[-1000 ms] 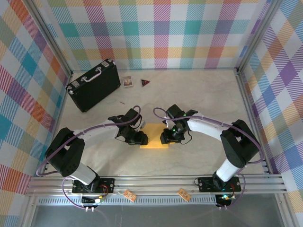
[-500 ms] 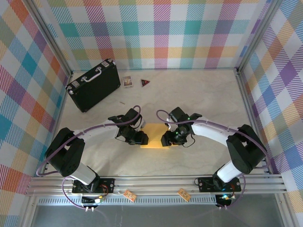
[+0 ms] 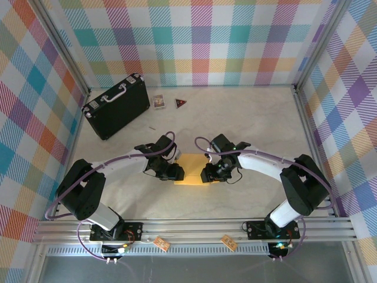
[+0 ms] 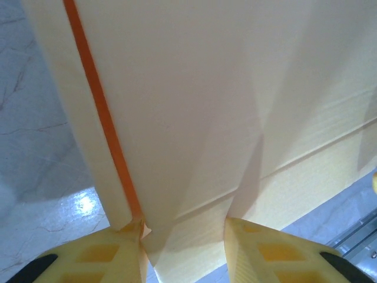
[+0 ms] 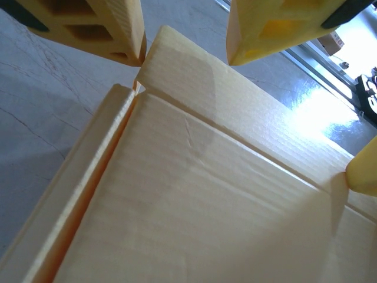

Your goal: Fold the paper box

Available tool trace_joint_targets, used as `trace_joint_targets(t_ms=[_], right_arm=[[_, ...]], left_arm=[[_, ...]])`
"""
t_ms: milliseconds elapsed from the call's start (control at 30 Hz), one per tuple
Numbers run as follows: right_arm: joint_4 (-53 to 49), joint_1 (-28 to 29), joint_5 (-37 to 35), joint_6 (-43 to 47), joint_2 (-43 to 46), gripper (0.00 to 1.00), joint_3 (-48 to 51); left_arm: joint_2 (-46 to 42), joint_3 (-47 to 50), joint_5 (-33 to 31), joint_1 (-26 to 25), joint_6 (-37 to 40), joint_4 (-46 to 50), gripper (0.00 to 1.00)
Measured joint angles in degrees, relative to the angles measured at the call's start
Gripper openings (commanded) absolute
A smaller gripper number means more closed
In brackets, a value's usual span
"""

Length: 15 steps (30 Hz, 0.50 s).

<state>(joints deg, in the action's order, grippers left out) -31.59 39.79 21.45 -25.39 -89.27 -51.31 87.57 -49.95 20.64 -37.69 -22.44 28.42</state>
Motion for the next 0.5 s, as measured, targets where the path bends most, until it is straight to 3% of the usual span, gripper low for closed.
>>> trace_joint_targets(t_ms=[233, 500], right_arm=[[0.11, -0.02, -0.17, -0.83, -0.31, 0.32, 0.04], [0.09, 0.00, -1.53, -0.79, -0.31, 0.31, 0.04]], left_arm=[[0.00, 0.00, -0.35, 0.02, 0.00, 0.13, 0.37], [0.02, 0.09, -0.35, 0.00, 0.00, 0.09, 0.37]])
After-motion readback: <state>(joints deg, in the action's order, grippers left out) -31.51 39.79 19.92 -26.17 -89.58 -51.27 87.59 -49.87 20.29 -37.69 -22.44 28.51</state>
